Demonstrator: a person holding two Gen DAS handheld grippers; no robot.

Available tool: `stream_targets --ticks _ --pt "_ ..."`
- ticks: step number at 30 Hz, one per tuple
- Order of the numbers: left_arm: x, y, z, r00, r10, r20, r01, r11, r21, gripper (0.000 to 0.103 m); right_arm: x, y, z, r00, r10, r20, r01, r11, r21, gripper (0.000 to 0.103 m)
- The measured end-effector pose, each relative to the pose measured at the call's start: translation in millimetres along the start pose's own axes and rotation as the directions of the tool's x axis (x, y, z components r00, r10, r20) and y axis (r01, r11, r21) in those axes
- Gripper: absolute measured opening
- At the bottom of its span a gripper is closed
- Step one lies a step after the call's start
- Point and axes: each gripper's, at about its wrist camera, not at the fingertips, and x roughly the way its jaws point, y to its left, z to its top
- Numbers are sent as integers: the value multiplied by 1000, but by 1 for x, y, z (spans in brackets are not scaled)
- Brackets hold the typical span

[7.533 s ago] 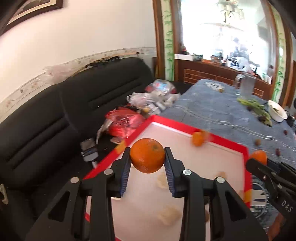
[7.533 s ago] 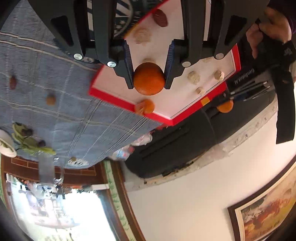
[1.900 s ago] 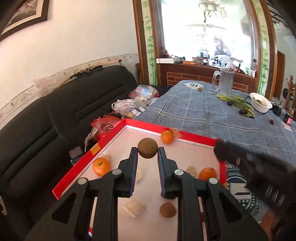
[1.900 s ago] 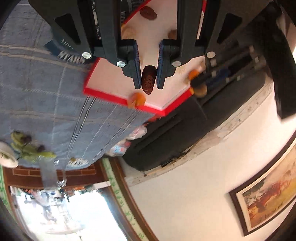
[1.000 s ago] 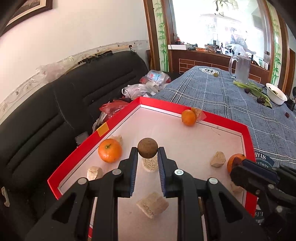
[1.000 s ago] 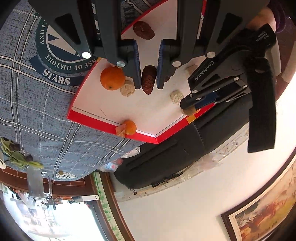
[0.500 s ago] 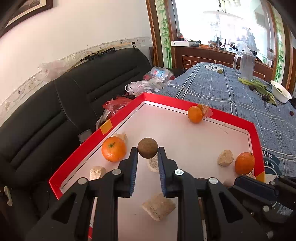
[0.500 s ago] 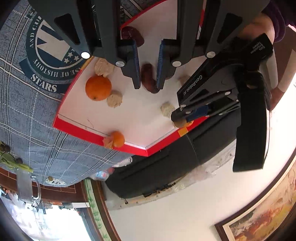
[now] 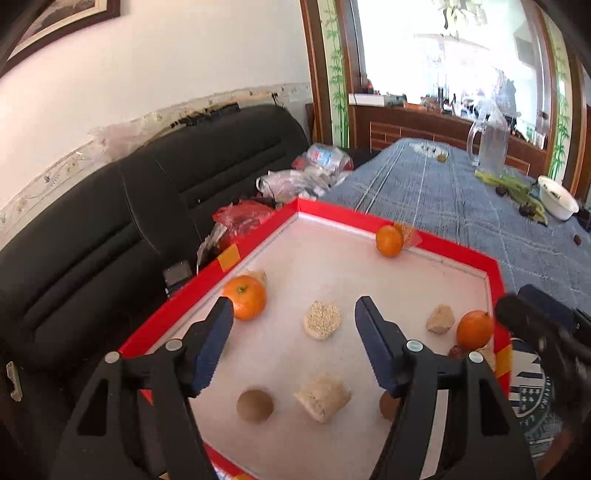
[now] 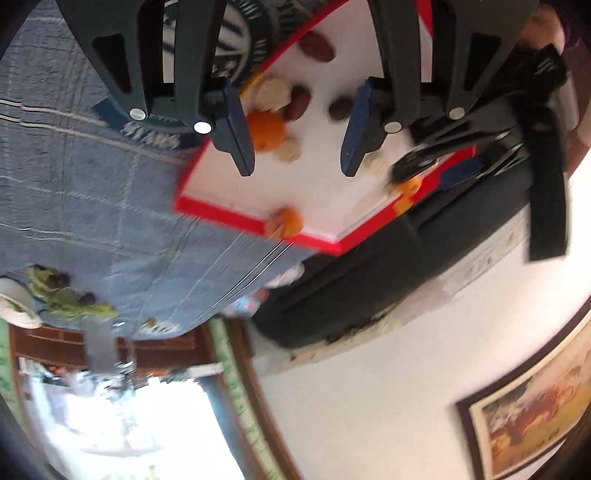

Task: Organize fruits

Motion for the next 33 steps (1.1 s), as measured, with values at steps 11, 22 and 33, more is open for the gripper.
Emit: stream_targets --ticks 11,22,33 --pt "-85 8 5 979 -27 202 28 1000 -1 103 -31 -21 7 988 -125 90 109 980 164 66" --pt "-168 9 -6 949 -92 302 108 994 -34 103 -155 14 2 953 -166 255 147 985 93 78" --pt "-229 1 -26 893 -124 433 133 991 9 103 -258 42 -41 873 -212 439 199 977 76 103"
